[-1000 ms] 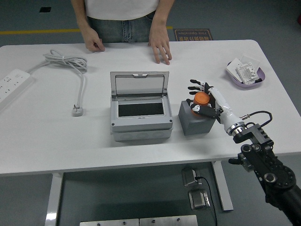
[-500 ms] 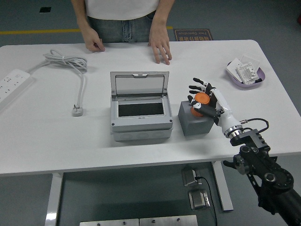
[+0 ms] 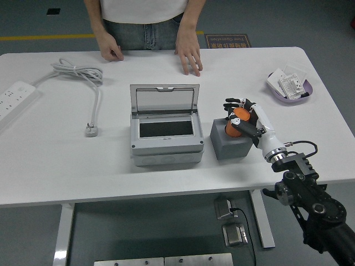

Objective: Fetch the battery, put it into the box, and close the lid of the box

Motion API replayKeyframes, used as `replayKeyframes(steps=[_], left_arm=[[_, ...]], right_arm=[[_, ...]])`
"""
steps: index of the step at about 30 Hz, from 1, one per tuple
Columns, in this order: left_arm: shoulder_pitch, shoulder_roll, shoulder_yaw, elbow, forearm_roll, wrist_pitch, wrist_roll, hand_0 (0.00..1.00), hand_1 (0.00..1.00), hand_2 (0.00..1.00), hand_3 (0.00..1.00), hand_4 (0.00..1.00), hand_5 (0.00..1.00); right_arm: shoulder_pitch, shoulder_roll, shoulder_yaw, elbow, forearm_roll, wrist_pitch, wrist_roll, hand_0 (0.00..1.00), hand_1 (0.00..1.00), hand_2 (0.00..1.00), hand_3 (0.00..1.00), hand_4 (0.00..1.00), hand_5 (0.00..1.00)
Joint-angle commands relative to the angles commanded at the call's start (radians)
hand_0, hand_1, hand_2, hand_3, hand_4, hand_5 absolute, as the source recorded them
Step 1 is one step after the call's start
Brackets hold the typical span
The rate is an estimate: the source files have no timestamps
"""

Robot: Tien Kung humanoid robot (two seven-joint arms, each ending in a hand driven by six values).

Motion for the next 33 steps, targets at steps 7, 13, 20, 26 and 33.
replayKeyframes(steps=[7,13,20,26,33], left_arm=[[-0.001,0.000,0.002,0.000,-0.001,0.001,-0.002,0.593,0.636,0.635,0.661,0.724,0.284],[-0.001,0.000,0.003,0.000,-0.001,0.003,-0.005,0.593,0.635,0.634,0.660,0.724,0.281],[0.000,-0.001,0.005,0.000,-0.003,0.005,-0.009,0.595,0.635,0.633,0.660,0.724,0.282],[0.000,-0.001,0.006,0.000,-0.004,0.007,-0.011,0.595,0.634,0.632,0.659,0.722,0.279],[0.001,0.000,0.005,0.000,-0.002,0.008,-0.011,0.597,0.634,0.631,0.660,0.723,0.272]], right_arm=[[0.000,0.001,-0.003,0.000,0.000,-0.003,-0.003,0.529,0.592,0.543,0.541,0.140,0.043],[0.000,0.001,-0.005,0.002,-0.003,-0.010,-0.005,0.529,0.571,0.500,0.509,0.122,0.032],[0.000,0.001,-0.007,0.006,-0.009,-0.020,-0.008,0.530,0.484,0.420,0.465,0.189,0.002],[0.000,0.001,-0.009,0.006,-0.017,-0.021,-0.007,0.532,0.414,0.370,0.417,0.002,0.002],[0.002,-0.002,-0.004,-0.001,-0.037,0.004,-0.008,0.533,0.372,0.359,0.405,0.002,0.002]])
